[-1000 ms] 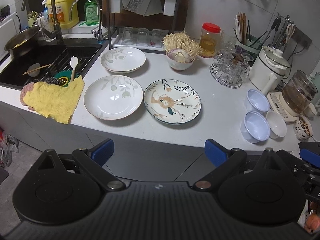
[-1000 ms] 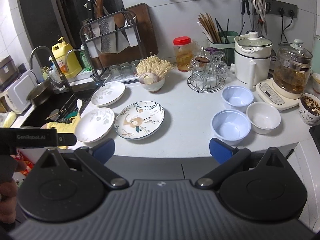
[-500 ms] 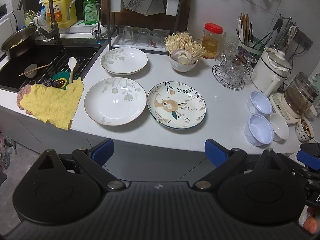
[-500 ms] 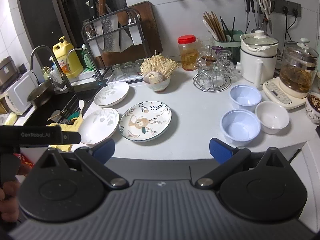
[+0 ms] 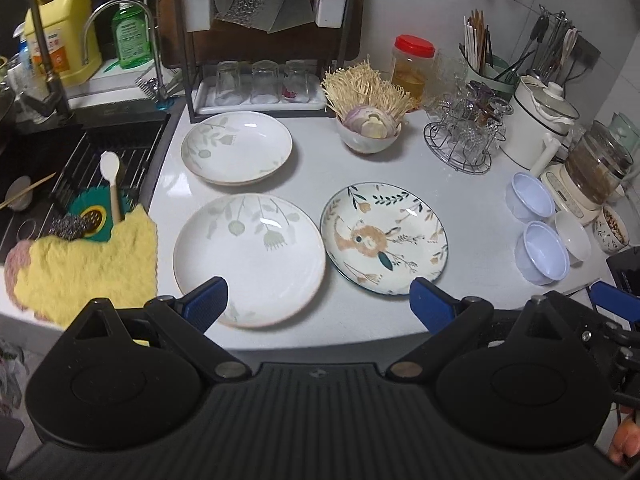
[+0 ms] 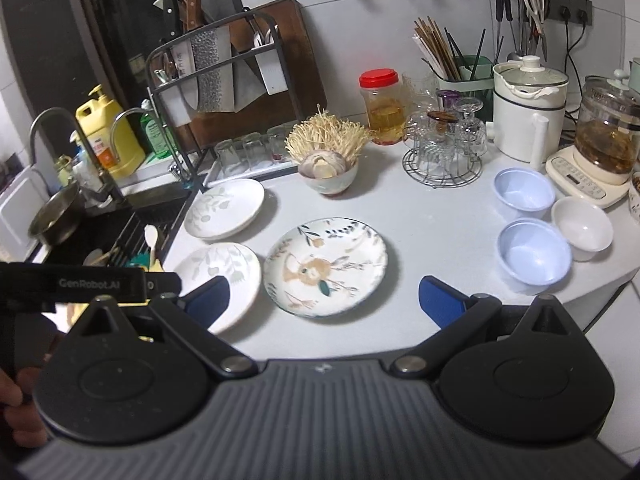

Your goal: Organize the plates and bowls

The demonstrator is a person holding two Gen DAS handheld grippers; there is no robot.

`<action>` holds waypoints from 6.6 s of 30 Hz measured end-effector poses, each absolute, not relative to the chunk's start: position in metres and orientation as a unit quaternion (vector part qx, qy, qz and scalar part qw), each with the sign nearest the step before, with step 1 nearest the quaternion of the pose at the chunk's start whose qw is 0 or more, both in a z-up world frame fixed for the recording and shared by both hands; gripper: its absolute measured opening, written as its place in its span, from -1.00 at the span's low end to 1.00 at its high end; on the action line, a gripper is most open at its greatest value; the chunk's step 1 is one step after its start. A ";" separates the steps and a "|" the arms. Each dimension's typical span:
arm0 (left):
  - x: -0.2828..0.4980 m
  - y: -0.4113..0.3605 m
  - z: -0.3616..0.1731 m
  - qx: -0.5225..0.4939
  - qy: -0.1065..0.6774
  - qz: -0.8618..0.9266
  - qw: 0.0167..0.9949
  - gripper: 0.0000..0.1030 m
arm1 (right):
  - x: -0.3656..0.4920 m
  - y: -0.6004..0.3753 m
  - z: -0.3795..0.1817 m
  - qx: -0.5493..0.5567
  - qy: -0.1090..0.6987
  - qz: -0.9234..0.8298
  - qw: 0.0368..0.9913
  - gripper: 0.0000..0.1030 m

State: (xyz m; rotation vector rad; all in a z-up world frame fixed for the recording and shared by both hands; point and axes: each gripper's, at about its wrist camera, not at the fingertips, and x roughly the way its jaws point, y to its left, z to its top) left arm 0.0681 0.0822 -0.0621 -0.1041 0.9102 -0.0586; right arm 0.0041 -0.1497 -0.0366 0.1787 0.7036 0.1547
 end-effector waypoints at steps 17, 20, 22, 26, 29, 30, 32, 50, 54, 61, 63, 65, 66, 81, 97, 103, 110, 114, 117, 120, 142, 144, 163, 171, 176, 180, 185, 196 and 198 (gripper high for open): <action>0.152 0.191 -0.122 -0.034 0.473 -0.078 0.877 0.92 | 0.049 -0.064 -0.090 0.174 0.385 0.016 0.906 0.99; 0.164 0.202 -0.134 -0.047 0.477 -0.102 0.872 0.92 | 0.057 -0.054 -0.101 0.182 0.394 0.009 0.901 0.99; 0.171 0.208 -0.142 -0.056 0.480 -0.109 0.869 0.92 | 0.064 -0.048 -0.108 0.191 0.399 0.010 0.897 0.99; 0.187 0.222 -0.158 -0.069 0.488 -0.115 0.862 0.92 | 0.076 -0.034 -0.123 0.192 0.410 0.008 0.892 0.99; 0.195 0.232 -0.170 -0.064 0.492 -0.116 0.861 0.92 | 0.085 -0.026 -0.136 0.201 0.418 0.010 0.886 0.98; 0.198 0.235 -0.174 -0.064 0.493 -0.116 0.860 0.92 | 0.087 -0.023 -0.141 0.205 0.421 0.011 0.883 0.96; 0.204 0.243 -0.184 -0.071 0.499 -0.114 0.856 0.90 | 0.094 -0.020 -0.151 0.209 0.431 0.009 0.878 0.92; 0.246 0.258 -0.237 -0.097 0.509 -0.150 0.842 -0.13 | 0.129 0.001 -0.197 0.216 0.458 -0.036 0.862 -0.38; 0.251 0.260 -0.241 -0.108 0.509 -0.156 0.840 -0.37 | 0.134 -0.003 -0.199 0.226 0.457 -0.045 0.859 -0.49; 0.257 0.260 -0.243 -0.118 0.508 -0.176 0.835 -0.42 | 0.140 0.001 -0.201 0.211 0.449 -0.047 0.867 -0.49; 0.258 0.263 -0.243 -0.127 0.511 -0.182 0.831 -0.42 | 0.141 0.000 -0.201 0.213 0.448 -0.047 0.867 -0.51; 0.258 0.264 -0.242 -0.123 0.512 -0.185 0.830 -0.41 | 0.141 0.000 -0.201 0.215 0.448 -0.046 0.867 -0.51; 0.258 0.264 -0.241 -0.120 0.511 -0.187 0.831 -0.42 | 0.142 0.000 -0.200 0.214 0.448 -0.045 0.867 -0.51; 0.257 0.267 -0.182 -0.135 0.508 -0.206 0.826 -0.42 | 0.141 -0.001 -0.142 0.203 0.441 -0.037 0.874 -0.51; 0.254 0.228 -0.110 -0.146 0.483 -0.194 0.841 -0.41 | 0.138 -0.042 -0.074 0.208 0.397 0.004 0.894 -0.52; 0.258 0.196 -0.110 -0.134 0.492 -0.194 0.838 -0.41 | 0.135 -0.069 -0.075 0.207 0.382 -0.001 0.901 -0.51; 0.271 0.158 -0.112 -0.126 0.494 -0.189 0.839 -0.41 | 0.138 -0.100 -0.080 0.206 0.372 0.002 0.905 -0.51; 0.276 0.137 -0.122 -0.130 0.498 -0.176 0.839 -0.41 | 0.145 -0.118 -0.085 0.195 0.374 0.007 0.907 -0.51; 0.279 0.124 -0.131 -0.135 0.500 -0.163 0.840 -0.41 | 0.154 -0.132 -0.092 0.187 0.382 0.018 0.905 -0.51; 0.280 0.113 -0.141 -0.146 0.506 -0.151 0.837 -0.41 | 0.161 -0.145 -0.099 0.183 0.393 0.029 0.901 -0.51; 0.289 0.052 -0.210 -0.130 0.548 -0.104 0.820 -0.38 | 0.199 -0.199 -0.163 0.132 0.458 0.071 0.876 -0.52; 0.286 0.055 -0.215 -0.130 0.549 -0.099 0.820 -0.38 | 0.199 -0.197 -0.168 0.133 0.462 0.076 0.874 -0.52; 0.280 0.089 -0.209 -0.213 0.544 -0.105 0.805 -0.19 | 0.204 -0.183 -0.185 0.137 0.464 0.048 0.874 -0.53; 0.268 0.094 -0.197 -0.176 0.583 -0.130 0.783 -0.16 | 0.203 -0.179 -0.181 0.138 0.468 0.013 0.873 -0.53; 0.260 0.105 -0.170 -0.175 0.564 -0.163 0.790 -0.16 | 0.195 -0.173 -0.170 0.151 0.457 -0.026 0.876 -0.53; 0.256 0.116 -0.143 -0.168 0.538 -0.180 0.806 -0.16 | 0.187 -0.163 -0.153 0.147 0.440 -0.049 0.885 -0.53; 0.252 0.130 -0.117 -0.159 0.512 -0.198 0.820 -0.16 | 0.174 -0.146 -0.128 0.136 0.410 -0.066 0.899 -0.51; 0.228 0.148 -0.087 -0.162 0.481 -0.133 0.851 -0.16 | 0.173 -0.126 -0.094 0.118 0.382 0.008 0.917 -0.51; 0.221 0.148 -0.086 -0.176 0.475 -0.108 0.856 -0.16 | 0.176 -0.129 -0.092 0.114 0.380 0.032 0.917 -0.51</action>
